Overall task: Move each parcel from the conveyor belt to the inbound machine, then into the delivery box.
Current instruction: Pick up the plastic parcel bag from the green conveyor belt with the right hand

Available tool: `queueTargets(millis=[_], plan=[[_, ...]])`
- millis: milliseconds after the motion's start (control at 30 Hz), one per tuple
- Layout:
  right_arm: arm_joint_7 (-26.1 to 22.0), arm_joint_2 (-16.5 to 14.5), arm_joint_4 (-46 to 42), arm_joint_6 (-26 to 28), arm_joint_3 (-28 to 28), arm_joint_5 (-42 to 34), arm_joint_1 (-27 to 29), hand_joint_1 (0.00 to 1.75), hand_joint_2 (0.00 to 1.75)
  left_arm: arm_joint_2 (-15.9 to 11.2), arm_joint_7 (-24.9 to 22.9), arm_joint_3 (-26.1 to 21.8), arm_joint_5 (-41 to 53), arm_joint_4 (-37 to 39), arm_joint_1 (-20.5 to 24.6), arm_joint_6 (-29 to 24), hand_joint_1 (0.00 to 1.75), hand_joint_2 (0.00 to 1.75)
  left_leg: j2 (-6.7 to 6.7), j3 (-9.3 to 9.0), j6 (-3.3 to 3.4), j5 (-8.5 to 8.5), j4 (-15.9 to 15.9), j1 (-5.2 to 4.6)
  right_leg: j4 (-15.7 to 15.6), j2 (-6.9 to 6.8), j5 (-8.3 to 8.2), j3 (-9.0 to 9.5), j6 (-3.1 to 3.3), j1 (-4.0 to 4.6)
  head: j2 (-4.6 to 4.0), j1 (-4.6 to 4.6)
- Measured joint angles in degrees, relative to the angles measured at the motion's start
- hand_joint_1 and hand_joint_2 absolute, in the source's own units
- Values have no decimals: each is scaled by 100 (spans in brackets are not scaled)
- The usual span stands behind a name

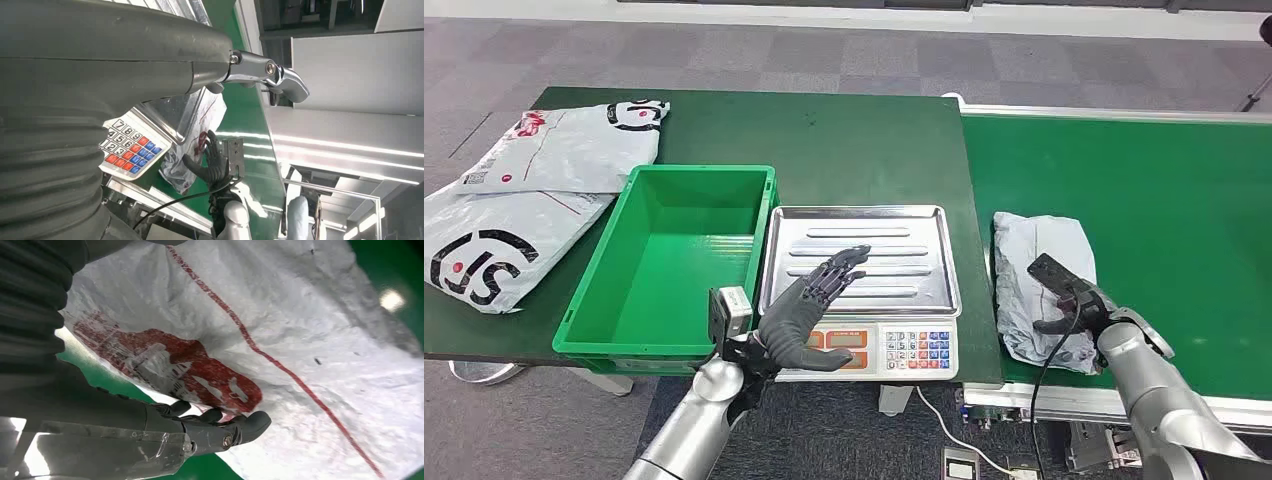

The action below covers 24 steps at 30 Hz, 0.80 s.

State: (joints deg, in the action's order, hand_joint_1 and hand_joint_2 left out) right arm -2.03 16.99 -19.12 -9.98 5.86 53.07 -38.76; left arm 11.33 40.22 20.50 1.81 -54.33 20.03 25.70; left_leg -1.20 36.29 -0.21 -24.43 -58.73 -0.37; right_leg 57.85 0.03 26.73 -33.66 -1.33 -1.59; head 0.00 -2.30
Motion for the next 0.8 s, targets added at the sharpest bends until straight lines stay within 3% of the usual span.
queueTargets(millis=[33, 167, 467, 800], plan=[[-1, -4, 0, 0, -8, 0, -5, 10, 175, -2, 0, 0, 0, -3, -1, 0, 0, 175, 0, 0, 0, 0, 0, 0, 0, 0, 0, 0, 0, 0, 0, 0], [-3, -30, 0, -38, -60, 66, -30, 175, 175, -9, 0, 0, 0, -13, -3, -6, 0, 175, 0, 0, 0, 0, 0, 0, 0, 0, 0, 0, 0, 0, 0, 0], [216, -51, 0, -31, -339, 501, -82, 175, 175, -10, 0, 0, 0, -36, -43, -54, 0, 175, 0, 0, 0, 0, -1, 0, 0, 0, 0, 0, 0, 0, 0, 0], [205, -69, 0, -257, -438, 488, -111, 175, 175, -10, 0, 1, 0, -36, -63, -62, 0, 175, 0, 0, 0, 0, -1, 0, 0, 0, 0, 0, 0, 0, 0, 0]])
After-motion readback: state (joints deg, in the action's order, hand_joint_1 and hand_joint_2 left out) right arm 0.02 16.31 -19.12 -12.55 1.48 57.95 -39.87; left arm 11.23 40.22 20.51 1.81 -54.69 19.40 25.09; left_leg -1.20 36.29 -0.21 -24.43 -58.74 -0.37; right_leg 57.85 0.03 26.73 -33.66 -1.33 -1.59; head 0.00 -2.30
